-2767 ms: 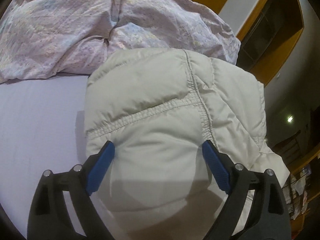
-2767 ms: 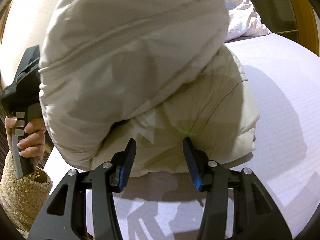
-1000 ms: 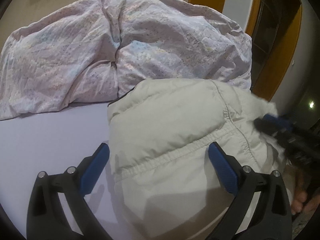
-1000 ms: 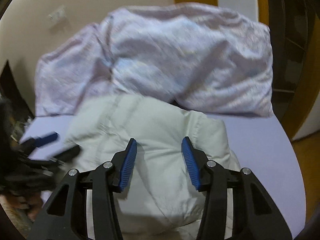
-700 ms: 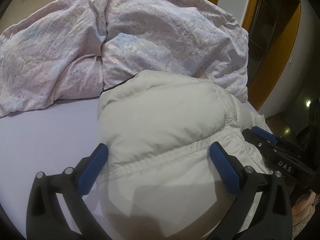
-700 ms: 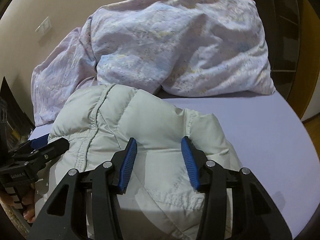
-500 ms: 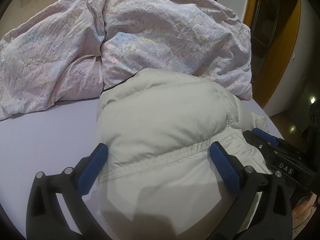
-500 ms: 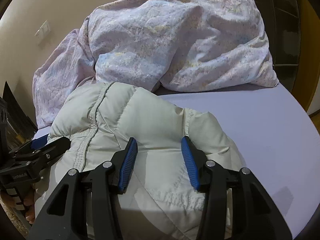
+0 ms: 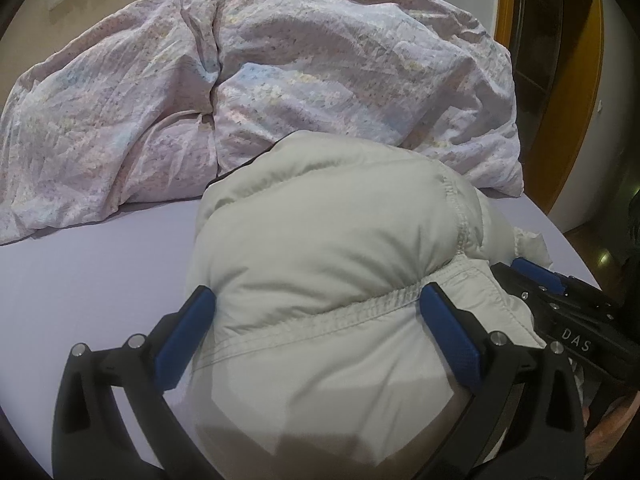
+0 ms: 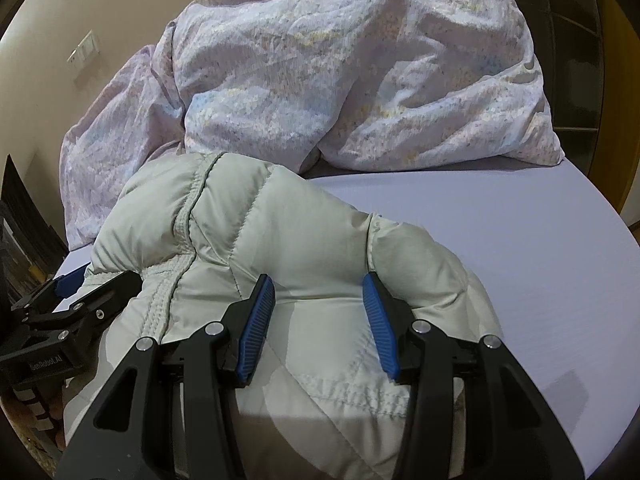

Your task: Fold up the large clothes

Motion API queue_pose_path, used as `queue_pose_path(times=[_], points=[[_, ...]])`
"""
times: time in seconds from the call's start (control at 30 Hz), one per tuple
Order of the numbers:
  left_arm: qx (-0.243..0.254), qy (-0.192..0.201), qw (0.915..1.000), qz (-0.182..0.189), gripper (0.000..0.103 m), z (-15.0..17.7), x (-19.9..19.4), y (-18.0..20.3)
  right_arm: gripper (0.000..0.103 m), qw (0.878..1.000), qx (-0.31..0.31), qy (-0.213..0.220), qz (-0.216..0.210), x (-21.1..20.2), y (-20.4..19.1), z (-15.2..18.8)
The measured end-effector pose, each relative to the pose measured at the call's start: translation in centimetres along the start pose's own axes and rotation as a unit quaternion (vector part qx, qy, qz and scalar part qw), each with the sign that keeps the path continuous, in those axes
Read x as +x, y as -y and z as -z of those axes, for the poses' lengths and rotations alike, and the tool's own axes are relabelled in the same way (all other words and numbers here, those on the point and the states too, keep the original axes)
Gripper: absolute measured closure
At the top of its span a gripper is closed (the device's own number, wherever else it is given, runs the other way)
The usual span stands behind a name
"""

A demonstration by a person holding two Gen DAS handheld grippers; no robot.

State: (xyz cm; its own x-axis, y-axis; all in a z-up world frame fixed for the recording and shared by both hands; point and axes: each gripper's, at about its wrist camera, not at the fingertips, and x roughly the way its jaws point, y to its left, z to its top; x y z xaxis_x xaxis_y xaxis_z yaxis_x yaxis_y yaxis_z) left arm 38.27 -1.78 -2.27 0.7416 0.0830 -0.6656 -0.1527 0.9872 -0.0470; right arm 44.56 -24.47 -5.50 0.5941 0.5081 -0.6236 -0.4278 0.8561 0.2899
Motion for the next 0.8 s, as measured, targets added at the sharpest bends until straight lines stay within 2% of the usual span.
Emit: queue_pose_path(times=[0.27, 0.47, 0.63, 0.8], points=[[0.002, 0.003, 1.0, -0.002, 0.002, 0.3, 0.3, -0.1, 0.055, 1.0, 0.0, 0.0, 0.0, 0.4, 0.1, 0.3], [0.006, 0.013, 0.9998, -0.016, 0.002, 0.5, 0.4, 0.2, 0.055, 1.0, 0.003, 0.0, -0.002, 0.7, 0.2, 0.4], [0.016, -0.007, 0.9997, -0.014, 0.002, -0.4, -0.6, 0.0, 0.054, 0.999, -0.019, -0.021, 0.035, -0.5, -0.9, -0.9], [0.0, 0.004, 0.9999, -0.012, 0.002, -2.7, -2.3, -1.8, 0.054, 0.999, -0.005, 0.023, 0.032, -3.1, -0.2, -2.8]])
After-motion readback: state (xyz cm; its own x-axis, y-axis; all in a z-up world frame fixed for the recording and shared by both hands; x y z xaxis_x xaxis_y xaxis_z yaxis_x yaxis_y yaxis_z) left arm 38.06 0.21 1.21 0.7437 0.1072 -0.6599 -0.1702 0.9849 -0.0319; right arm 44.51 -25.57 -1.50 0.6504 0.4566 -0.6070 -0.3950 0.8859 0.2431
